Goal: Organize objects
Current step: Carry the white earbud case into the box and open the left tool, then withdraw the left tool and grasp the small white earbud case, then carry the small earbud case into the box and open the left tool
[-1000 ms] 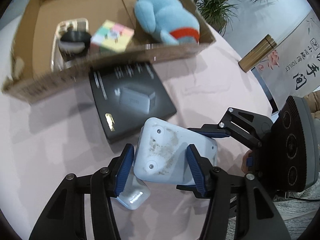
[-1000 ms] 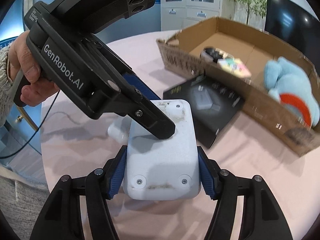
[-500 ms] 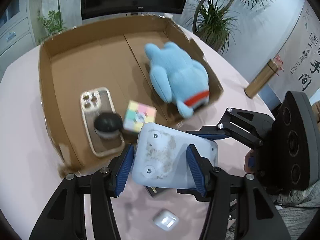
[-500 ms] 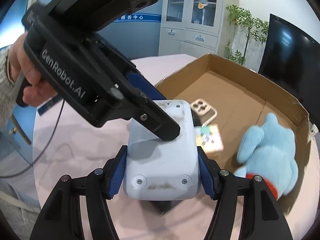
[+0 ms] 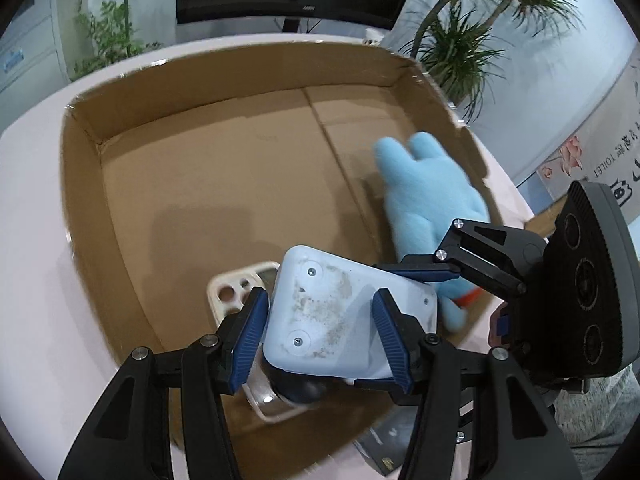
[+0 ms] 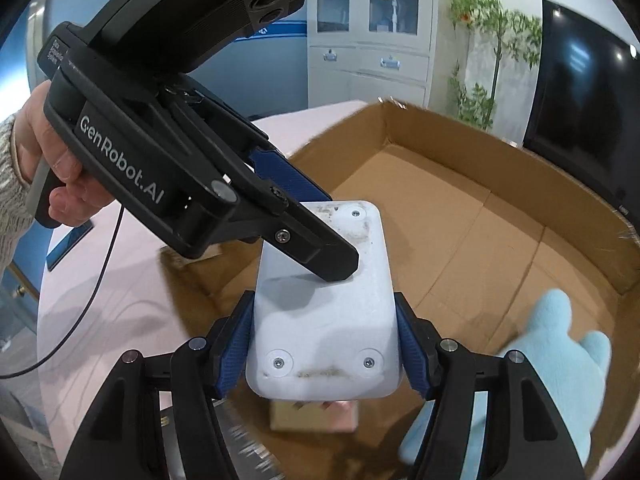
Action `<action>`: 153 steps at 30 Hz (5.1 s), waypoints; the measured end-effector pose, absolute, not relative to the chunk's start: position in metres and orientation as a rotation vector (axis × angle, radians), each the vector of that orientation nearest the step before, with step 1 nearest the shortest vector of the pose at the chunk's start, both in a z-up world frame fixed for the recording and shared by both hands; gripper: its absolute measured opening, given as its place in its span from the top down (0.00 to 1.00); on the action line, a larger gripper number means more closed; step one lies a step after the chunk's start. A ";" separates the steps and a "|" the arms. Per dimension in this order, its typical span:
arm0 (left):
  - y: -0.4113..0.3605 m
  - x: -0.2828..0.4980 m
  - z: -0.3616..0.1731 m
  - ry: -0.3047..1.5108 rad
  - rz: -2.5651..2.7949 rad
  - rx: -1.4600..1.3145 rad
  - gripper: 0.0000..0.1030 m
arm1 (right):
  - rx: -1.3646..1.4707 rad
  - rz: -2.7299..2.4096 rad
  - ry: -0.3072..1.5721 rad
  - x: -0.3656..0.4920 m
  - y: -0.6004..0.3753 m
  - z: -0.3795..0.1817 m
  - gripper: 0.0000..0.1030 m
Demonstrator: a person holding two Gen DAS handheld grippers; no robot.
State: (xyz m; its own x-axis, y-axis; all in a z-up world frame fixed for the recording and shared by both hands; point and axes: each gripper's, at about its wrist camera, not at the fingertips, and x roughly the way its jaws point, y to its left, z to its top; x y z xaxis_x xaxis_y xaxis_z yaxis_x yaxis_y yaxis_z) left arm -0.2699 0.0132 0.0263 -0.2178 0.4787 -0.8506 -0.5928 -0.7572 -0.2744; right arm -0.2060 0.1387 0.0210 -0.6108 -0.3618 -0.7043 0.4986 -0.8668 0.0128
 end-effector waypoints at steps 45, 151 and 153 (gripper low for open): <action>-0.057 -0.163 0.044 0.191 2.027 -1.303 0.17 | 1.032 -2.481 0.120 -0.112 0.151 0.042 0.32; -0.043 -0.266 -0.018 0.199 1.863 -1.409 0.60 | 1.037 -2.331 0.264 -0.240 0.074 -0.010 0.60; -0.044 -0.267 -0.017 0.219 1.879 -1.399 0.60 | 1.067 -2.316 0.242 -0.247 0.073 -0.008 0.60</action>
